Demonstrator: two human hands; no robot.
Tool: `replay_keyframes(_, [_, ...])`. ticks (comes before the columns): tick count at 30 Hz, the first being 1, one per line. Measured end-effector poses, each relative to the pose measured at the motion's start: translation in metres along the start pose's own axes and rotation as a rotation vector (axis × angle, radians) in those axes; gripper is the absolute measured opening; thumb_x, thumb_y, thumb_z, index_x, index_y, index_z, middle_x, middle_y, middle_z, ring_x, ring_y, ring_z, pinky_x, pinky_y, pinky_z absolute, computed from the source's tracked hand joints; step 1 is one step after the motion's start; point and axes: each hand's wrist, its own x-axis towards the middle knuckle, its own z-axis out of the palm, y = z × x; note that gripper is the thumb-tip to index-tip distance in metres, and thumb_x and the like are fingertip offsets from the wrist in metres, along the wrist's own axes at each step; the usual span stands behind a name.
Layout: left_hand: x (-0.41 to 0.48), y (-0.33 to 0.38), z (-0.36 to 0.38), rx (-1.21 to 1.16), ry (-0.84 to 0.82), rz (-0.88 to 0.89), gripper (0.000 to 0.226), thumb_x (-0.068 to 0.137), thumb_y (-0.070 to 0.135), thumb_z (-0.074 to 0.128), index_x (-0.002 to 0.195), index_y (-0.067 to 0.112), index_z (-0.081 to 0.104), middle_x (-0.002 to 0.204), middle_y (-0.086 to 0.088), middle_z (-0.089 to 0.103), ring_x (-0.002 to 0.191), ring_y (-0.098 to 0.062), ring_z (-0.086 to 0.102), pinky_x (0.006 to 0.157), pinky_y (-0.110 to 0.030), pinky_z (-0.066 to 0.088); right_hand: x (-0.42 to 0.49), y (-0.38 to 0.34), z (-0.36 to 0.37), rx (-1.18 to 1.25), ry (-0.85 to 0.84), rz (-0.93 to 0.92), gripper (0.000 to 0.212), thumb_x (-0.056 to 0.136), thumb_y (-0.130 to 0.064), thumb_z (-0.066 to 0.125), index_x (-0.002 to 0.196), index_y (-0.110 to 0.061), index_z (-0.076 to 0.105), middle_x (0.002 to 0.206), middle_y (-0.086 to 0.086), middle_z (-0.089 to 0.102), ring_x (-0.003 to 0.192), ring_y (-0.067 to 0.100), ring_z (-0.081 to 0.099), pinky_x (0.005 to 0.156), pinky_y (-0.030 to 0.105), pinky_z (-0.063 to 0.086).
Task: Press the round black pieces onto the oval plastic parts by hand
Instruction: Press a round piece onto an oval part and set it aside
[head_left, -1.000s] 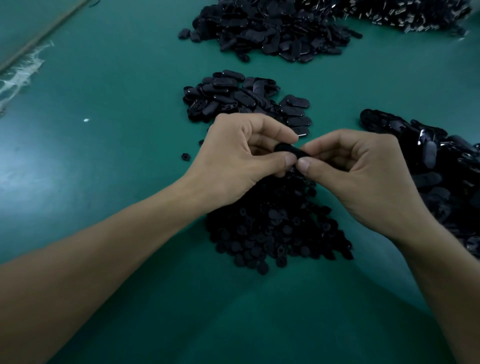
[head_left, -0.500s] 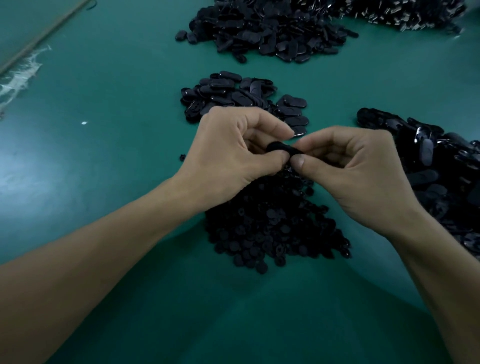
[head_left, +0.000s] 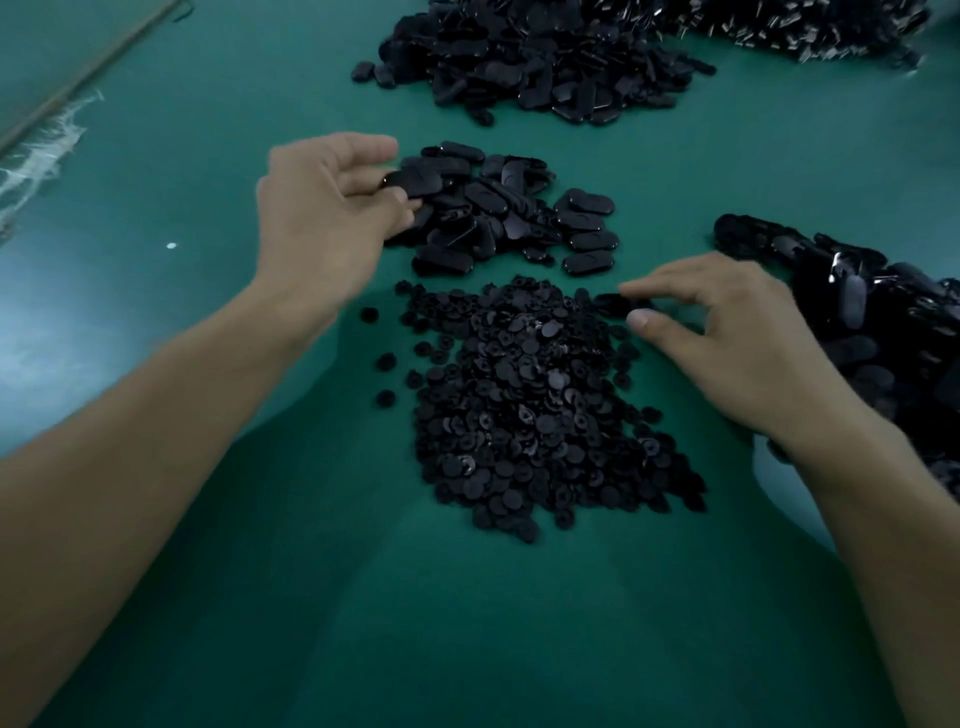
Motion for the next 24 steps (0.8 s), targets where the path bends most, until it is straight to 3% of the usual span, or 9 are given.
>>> replay_keyframes(4, [-0.006, -0.003, 0.0, 0.192, -0.021, 0.142, 0.042, 0.09, 0.009, 0.074, 0.131, 0.012, 0.064, 0.099, 0.006, 0.068, 0.078, 0.002, 0.072, 0.073, -0.014, 0.057, 0.001, -0.002, 0.002, -0.001, 0.039, -0.007, 0.023, 0.096, -0.025, 0.066, 0.117, -0.023, 0.074, 0.107, -0.001, 0.061, 0.107, 0.019, 0.055, 0.099, 0.034, 0.04])
replay_keyframes(7, [-0.01, -0.003, 0.0, 0.372, -0.022, 0.264, 0.028, 0.089, 0.023, 0.076, 0.116, 0.016, 0.073, 0.085, 0.021, 0.062, 0.074, 0.016, 0.061, 0.072, -0.001, 0.048, 0.002, 0.001, 0.007, -0.009, 0.114, -0.011, 0.018, 0.099, -0.022, 0.062, 0.11, -0.016, 0.075, 0.097, -0.003, 0.061, 0.095, 0.016, 0.056, 0.091, 0.034, 0.045])
replay_keyframes(11, [-0.008, -0.005, -0.001, 0.446, -0.015, 0.248, 0.016, 0.091, 0.025, 0.074, 0.104, 0.016, 0.077, 0.076, 0.021, 0.061, 0.065, 0.019, 0.055, 0.066, 0.003, 0.039, 0.002, 0.002, 0.008, 0.153, 0.2, 0.066, 0.016, 0.101, -0.021, 0.058, 0.103, -0.016, 0.073, 0.081, -0.015, 0.063, 0.075, 0.005, 0.058, 0.072, 0.005, 0.039])
replay_keyframes(15, [-0.012, -0.001, 0.0, 0.418, -0.014, 0.24, 0.021, 0.093, 0.023, 0.071, 0.112, 0.017, 0.074, 0.081, 0.023, 0.06, 0.069, 0.018, 0.056, 0.071, 0.003, 0.04, 0.002, -0.001, 0.004, 0.454, 0.183, 0.102, 0.019, 0.101, -0.02, 0.058, 0.102, -0.036, 0.069, 0.081, -0.011, 0.069, 0.073, 0.004, 0.063, 0.071, 0.025, 0.048])
replay_keyframes(18, [-0.02, 0.012, 0.005, 0.363, -0.054, 0.306, 0.011, 0.093, 0.02, 0.069, 0.102, 0.02, 0.075, 0.082, 0.026, 0.061, 0.072, 0.016, 0.059, 0.071, -0.001, 0.043, 0.0, -0.007, 0.0, 0.583, 0.154, 0.077, 0.032, 0.101, -0.014, 0.056, 0.1, -0.044, 0.069, 0.086, 0.002, 0.071, 0.071, 0.019, 0.056, 0.066, 0.034, 0.047])
replay_keyframes(20, [-0.027, 0.022, 0.009, 0.313, -0.128, 0.336, 0.006, 0.093, 0.02, 0.07, 0.095, 0.021, 0.075, 0.08, 0.023, 0.065, 0.07, 0.011, 0.061, 0.067, -0.004, 0.045, -0.001, -0.01, -0.001, 0.651, 0.133, 0.06, 0.033, 0.1, -0.012, 0.058, 0.101, -0.042, 0.072, 0.085, 0.004, 0.072, 0.07, 0.017, 0.056, 0.064, 0.029, 0.047])
replay_keyframes(22, [-0.034, 0.033, 0.012, 0.234, -0.224, 0.336, 0.004, 0.092, 0.022, 0.072, 0.093, 0.021, 0.076, 0.079, 0.017, 0.07, 0.069, 0.004, 0.065, 0.065, -0.008, 0.047, -0.001, -0.012, -0.001, 0.702, 0.104, 0.04, 0.028, 0.099, -0.01, 0.06, 0.104, -0.035, 0.072, 0.079, -0.005, 0.072, 0.071, 0.003, 0.06, 0.063, 0.017, 0.048])
replay_keyframes(24, [-0.039, 0.042, 0.015, 0.15, -0.352, 0.296, 0.009, 0.09, 0.028, 0.074, 0.095, 0.021, 0.077, 0.08, 0.012, 0.074, 0.072, -0.002, 0.068, 0.066, -0.013, 0.051, -0.001, -0.015, 0.0, 0.777, 0.081, 0.031, 0.022, 0.096, -0.008, 0.064, 0.104, -0.027, 0.069, 0.073, -0.013, 0.07, 0.069, 0.001, 0.061, 0.062, 0.015, 0.047])
